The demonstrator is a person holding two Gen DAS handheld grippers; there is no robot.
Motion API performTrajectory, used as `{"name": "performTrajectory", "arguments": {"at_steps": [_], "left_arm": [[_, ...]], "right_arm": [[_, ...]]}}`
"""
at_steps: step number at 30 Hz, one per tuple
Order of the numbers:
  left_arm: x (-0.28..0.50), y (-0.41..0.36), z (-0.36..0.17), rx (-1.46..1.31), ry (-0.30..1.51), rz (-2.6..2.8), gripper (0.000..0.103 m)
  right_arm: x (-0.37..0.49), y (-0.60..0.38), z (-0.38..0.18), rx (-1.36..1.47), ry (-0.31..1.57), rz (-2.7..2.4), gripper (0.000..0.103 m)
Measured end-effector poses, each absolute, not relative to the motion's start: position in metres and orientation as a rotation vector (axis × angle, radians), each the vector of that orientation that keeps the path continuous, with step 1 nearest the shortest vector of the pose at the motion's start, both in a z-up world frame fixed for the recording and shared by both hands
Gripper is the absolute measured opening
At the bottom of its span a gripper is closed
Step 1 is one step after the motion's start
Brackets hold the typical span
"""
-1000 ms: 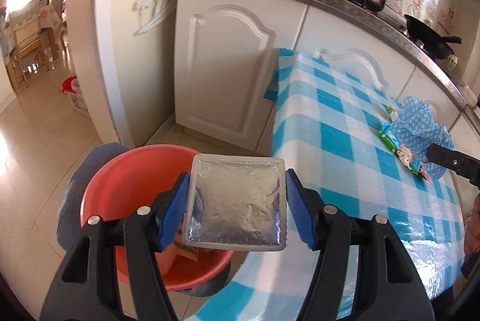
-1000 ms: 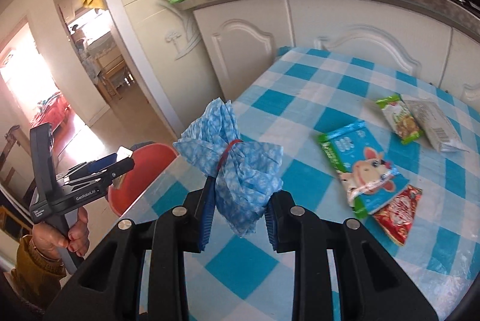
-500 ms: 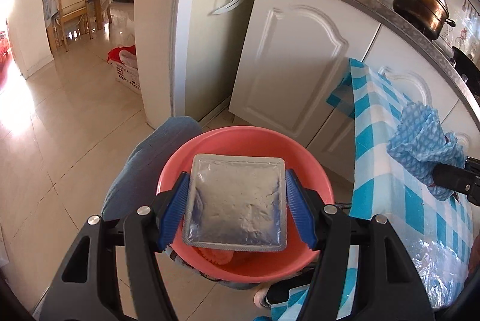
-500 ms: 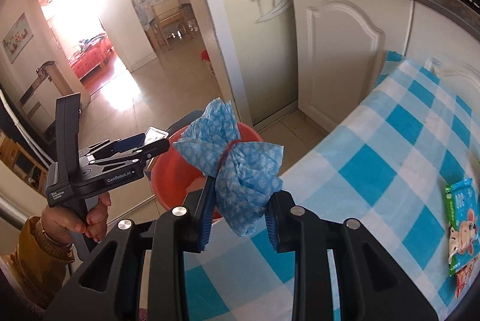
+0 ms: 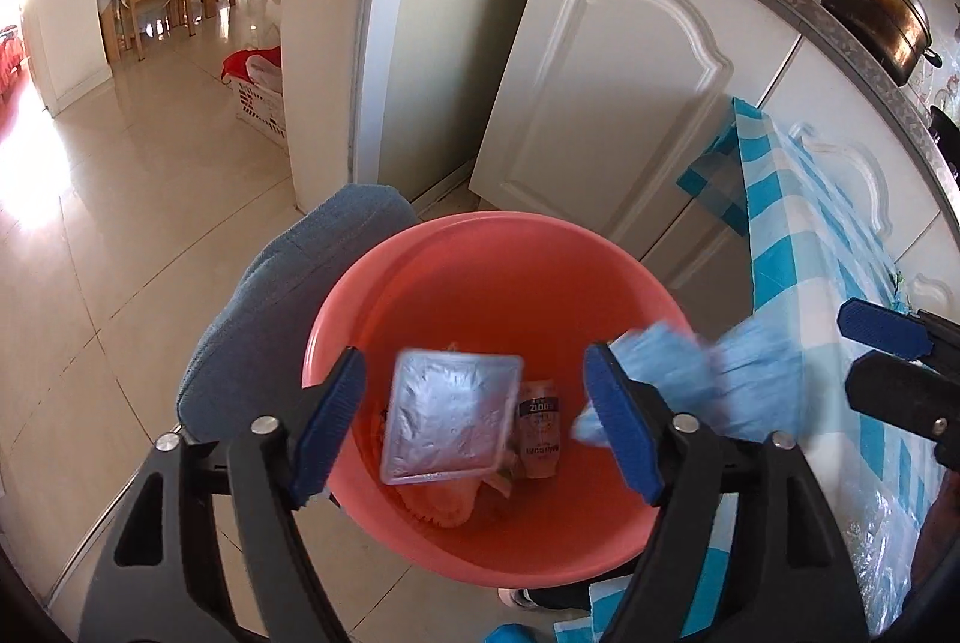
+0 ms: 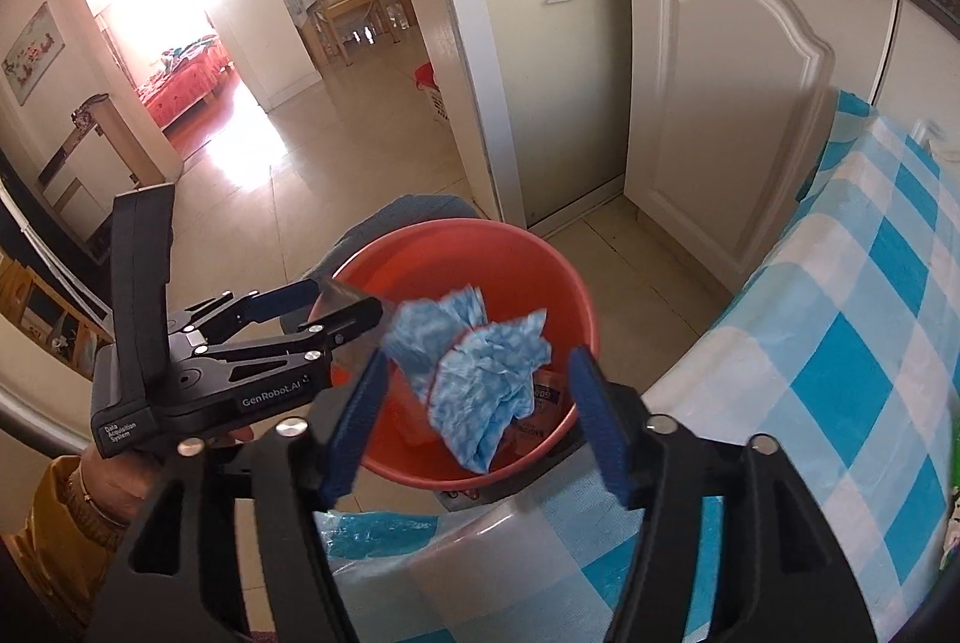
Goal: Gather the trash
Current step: 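Carry the foil tray and cloth bundle to the red bucket and release both, then return both open grippers to the table above the wipes pack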
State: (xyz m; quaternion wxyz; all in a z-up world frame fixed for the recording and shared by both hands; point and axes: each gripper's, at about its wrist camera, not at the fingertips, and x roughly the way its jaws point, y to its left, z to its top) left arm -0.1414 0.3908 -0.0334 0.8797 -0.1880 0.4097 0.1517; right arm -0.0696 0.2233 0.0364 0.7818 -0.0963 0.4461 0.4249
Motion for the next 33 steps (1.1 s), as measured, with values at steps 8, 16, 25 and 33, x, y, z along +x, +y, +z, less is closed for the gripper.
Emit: {"name": "performTrajectory", "arguments": {"at_steps": [8,16,25,33], "left_arm": [[-0.147,0.381,-0.029,-0.358,0.853,0.318,0.083],[-0.15,0.359,-0.012,-0.343,0.834,0.284,0.083],[-0.143,0.31,0.014,-0.271,0.815,0.195,0.085],[-0.134,0.267,0.034,-0.203,0.8,0.136,0.088]], "right_arm": [[-0.066,0.168,0.051,-0.126,0.89,0.825,0.08],[-0.07,0.099,0.068,-0.033,0.818,0.71,0.084],[-0.082,0.039,0.073,0.056,0.79,0.614,0.085],[-0.093,-0.007,0.071,0.133,0.784,0.555,0.085]]}}
